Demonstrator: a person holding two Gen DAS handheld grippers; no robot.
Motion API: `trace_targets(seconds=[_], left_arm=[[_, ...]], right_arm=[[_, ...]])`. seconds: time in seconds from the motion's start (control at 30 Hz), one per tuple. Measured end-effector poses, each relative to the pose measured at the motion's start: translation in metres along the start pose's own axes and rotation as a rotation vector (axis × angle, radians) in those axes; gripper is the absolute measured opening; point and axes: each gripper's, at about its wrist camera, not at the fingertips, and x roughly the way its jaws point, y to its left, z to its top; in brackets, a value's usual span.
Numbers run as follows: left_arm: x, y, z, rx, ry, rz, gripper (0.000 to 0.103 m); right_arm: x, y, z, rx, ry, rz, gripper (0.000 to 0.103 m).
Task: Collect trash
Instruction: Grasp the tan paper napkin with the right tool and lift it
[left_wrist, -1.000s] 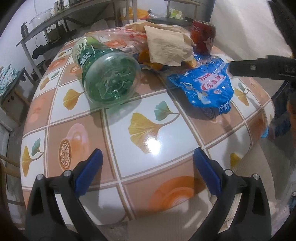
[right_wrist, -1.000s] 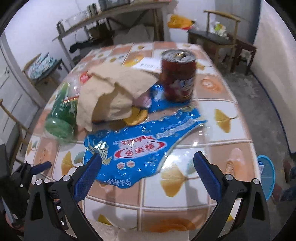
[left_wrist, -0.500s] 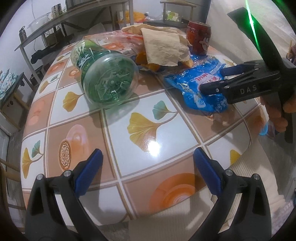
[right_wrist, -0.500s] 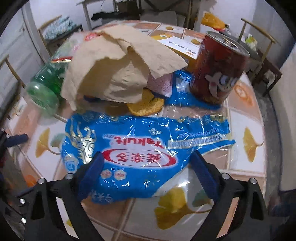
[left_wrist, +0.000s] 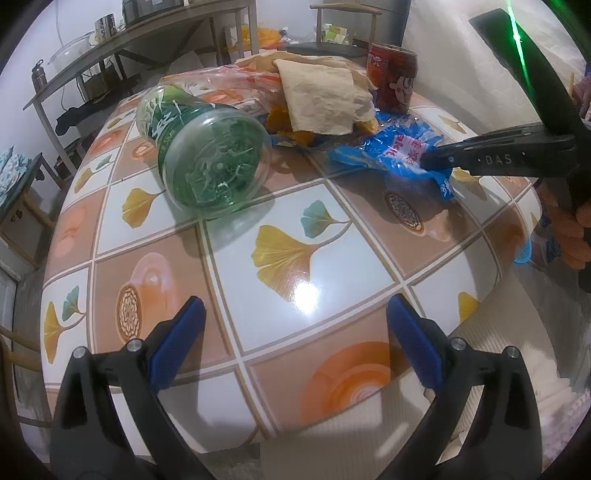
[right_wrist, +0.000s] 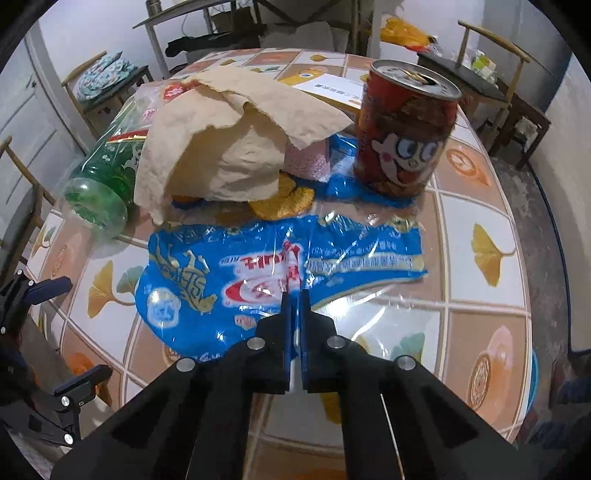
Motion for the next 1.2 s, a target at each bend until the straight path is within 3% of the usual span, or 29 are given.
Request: trace_targets(seconds=[0.27,0.33,0.37,0.43,0.47,0.57,0.63,0.73,0.9,1.0,1.17,1.2], left_arm=[[-0.001,0.0,-0.001,0.009,-0.005,-0.003,0.096],[-0.001,0.0,-0.001,0.009,-0.005,-0.004,0.096],[-0.001,-0.001,-0.001,0.009,-0.006,-0.003,0.096],[-0.001,0.0,0.0,0.008,-0.007,-0.003,0.096],[0.0,0.0,0.0,0.009,-0.008,-0.003,0.096],[0.0,0.0,0.0,0.009,-0.008,-0.003,0.096],[0.0,0.0,0.0,0.008,-0.011,-0.002,0.096],[0.001,0.0,0.001,0.002,-0.015,0.002,0.096],[0.0,0.0,-0.001,-0.003,-0.018,0.006,0.096],[-0.001,0.0,-0.002,-0.004,-0.017,0.008,0.096],[0.0,0.001,-0.003,0.0,-0.023,0.007,0.096],[0.0,0.002,-0.003,0.003,-0.025,0.006,0.096]], right_arm=[[-0.015,-0.005,-0.021,0.062,-0.002,0.056,0.004],[-0.022,-0.008,-0.023,0.075,-0.023,0.073,0.009],[-0.028,-0.008,-0.022,0.078,-0.044,0.091,0.014],[-0.036,-0.008,-0.016,0.081,-0.08,0.114,0.047],[-0.042,-0.006,-0.009,0.075,-0.112,0.132,0.053],[-0.049,-0.002,0.014,0.052,-0.164,0.169,0.06],[-0.051,0.005,0.04,0.021,-0.206,0.215,0.071],[-0.043,0.015,0.074,-0.028,-0.229,0.211,0.078],[-0.001,0.035,0.123,-0.148,-0.166,0.096,0.078],[0.015,0.037,0.13,-0.158,-0.108,0.118,0.058],[0.02,0.033,0.126,-0.139,-0.08,0.121,0.032],[0.017,0.033,0.125,-0.135,-0.085,0.123,0.019]])
